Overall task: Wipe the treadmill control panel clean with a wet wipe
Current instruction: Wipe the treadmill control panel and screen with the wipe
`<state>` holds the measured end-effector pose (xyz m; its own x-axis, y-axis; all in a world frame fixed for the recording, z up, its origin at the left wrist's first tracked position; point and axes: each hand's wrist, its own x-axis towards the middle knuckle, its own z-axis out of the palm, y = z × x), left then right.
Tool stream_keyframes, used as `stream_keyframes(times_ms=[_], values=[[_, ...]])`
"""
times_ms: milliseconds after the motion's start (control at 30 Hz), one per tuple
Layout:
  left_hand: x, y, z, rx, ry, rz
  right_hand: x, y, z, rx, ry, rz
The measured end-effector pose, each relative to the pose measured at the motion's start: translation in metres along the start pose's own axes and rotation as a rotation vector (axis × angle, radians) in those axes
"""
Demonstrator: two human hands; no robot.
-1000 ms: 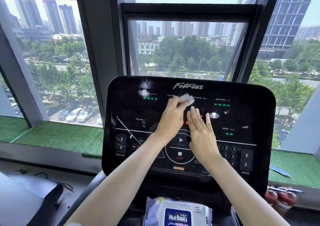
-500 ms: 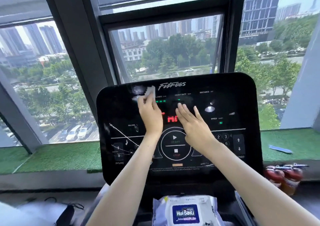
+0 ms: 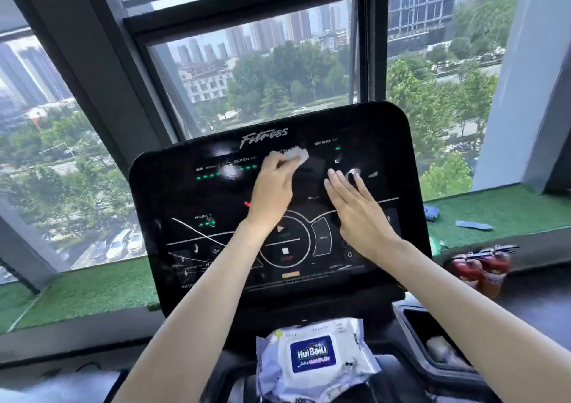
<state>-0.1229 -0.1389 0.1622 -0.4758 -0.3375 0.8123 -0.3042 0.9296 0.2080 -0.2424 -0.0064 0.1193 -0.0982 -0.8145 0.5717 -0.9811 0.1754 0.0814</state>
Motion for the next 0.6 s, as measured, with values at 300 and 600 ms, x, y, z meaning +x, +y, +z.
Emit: stream_keyframes(times_ms=[300,600], values=[[0.003,-0.002,-0.003,0.069,-0.112,0.139,-0.003,0.003,0.010,0.021,0.028,-0.008],[0.028,0.002,-0.007,0.123,-0.279,0.273,-0.002,0.002,0.011,-0.004,0.044,-0.004]])
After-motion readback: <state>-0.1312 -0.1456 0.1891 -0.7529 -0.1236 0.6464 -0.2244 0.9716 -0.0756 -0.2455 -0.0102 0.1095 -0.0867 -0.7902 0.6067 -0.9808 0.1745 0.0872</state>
